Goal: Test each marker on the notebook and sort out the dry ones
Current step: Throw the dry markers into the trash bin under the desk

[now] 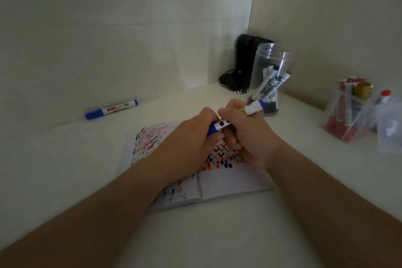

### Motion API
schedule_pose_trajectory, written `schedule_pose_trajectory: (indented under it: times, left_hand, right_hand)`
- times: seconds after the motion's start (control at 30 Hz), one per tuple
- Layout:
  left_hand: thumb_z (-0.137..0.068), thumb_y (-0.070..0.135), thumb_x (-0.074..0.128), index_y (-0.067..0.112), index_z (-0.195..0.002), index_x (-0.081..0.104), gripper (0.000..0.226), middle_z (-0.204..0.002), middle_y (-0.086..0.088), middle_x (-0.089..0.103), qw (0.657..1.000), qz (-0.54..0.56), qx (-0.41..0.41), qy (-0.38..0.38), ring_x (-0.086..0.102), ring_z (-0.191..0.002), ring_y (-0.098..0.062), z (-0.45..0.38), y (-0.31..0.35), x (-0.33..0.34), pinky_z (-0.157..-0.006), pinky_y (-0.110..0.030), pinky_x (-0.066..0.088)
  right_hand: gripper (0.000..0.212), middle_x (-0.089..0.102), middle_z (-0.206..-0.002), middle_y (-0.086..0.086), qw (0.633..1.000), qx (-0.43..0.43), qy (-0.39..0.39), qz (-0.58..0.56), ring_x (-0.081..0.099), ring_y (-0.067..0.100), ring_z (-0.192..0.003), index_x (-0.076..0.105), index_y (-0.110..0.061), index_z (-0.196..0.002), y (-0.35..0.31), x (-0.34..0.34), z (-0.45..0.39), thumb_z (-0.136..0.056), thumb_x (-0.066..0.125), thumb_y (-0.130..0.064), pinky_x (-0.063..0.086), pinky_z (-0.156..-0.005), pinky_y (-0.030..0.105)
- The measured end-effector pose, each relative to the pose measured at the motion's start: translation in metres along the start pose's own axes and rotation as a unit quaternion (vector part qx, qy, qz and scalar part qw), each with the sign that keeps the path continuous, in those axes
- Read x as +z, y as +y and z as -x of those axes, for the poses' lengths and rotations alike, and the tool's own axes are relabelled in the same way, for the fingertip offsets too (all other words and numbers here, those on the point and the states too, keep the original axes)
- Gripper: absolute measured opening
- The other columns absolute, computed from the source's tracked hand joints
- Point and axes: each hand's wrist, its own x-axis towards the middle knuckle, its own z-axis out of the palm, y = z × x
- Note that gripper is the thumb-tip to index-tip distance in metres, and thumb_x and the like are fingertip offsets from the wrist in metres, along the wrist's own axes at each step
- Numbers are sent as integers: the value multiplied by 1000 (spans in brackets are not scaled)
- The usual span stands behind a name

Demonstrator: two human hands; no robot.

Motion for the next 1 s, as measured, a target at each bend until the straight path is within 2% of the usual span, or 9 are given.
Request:
schedule_pose_trajectory:
  times: [0.1,0.23,0.4,0.57,0.67,0.73,0.8,0.87,1.0]
  left_hand:
    - [-107,31,48,24,-110,42,9,-70,6,52,1000,17,1,-15,50,-61,-11,3,4,2,-52,-23,40]
    - [-108,36,44,20,-120,47,20,-58,7,46,1000,1,22,-13,49,-53,-13,2,7,3,-45,-25,36]
    - [-108,41,43,25,-129,51,27,-59,7,47,999,12,-9,-31,51,-56,-9,1,9,0,-50,-24,37]
    - [-103,52,49,36,-139,44,40,-64,8,49,997,24,-28,-61,49,-56,-5,2,9,-5,-57,-27,40]
    - [-76,67,75,38,-136,34,78,-79,10,58,992,20,-72,-98,57,-70,-2,2,9,-9,-65,-30,47]
    - [-61,80,77,42,-133,29,94,-96,10,61,986,-31,-104,-125,60,-85,-10,2,6,-12,-74,-35,51]
    - [-62,87,70,45,-131,33,89,-105,14,56,978,-70,-116,-156,58,-94,-10,5,3,-16,-81,-35,50]
    - [-68,86,66,49,-128,45,73,-112,19,55,973,-96,-103,-181,55,-99,-8,7,0,-18,-85,-33,49]
    - [-63,93,61,49,-128,53,78,-125,21,60,966,-133,-67,-210,56,-109,-7,7,0,-13,-97,-37,51]
  right_hand:
    - [35,38,-54,9,999,-39,8,-13,33,13,-41,41,-15,-72,-1,1,1,-100,63,-10,28,-39,23]
    - [39,36,-54,9,999,-33,-7,-43,28,14,-40,36,-14,-71,0,2,6,-103,60,-11,23,-39,23]
    - [43,36,-51,5,997,-17,-11,-75,26,14,-40,30,-16,-70,2,2,9,-104,54,-7,16,-42,27]
    - [41,32,-53,9,999,-40,15,-31,27,16,-41,31,-16,-72,-2,0,10,-101,57,-3,23,-40,24]
    - [36,35,-51,9,999,-40,33,-8,31,15,-39,39,-15,-70,-6,-5,10,-100,57,-4,26,-39,23]
    - [31,41,-52,3,997,-41,69,-19,33,12,-41,46,-15,-68,-12,-15,10,-98,55,-10,26,-38,21]
    - [24,41,-55,0,989,-30,118,-81,34,12,-47,51,-18,-66,-21,-26,10,-89,57,-17,23,-41,21]
    - [27,42,-59,2,987,6,128,-101,35,13,-53,55,-19,-67,-29,-35,11,-93,58,-24,24,-44,23]
    - [26,52,-66,5,996,88,25,-6,46,15,-56,63,-18,-79,-31,-44,28,-100,60,-33,34,-47,22]
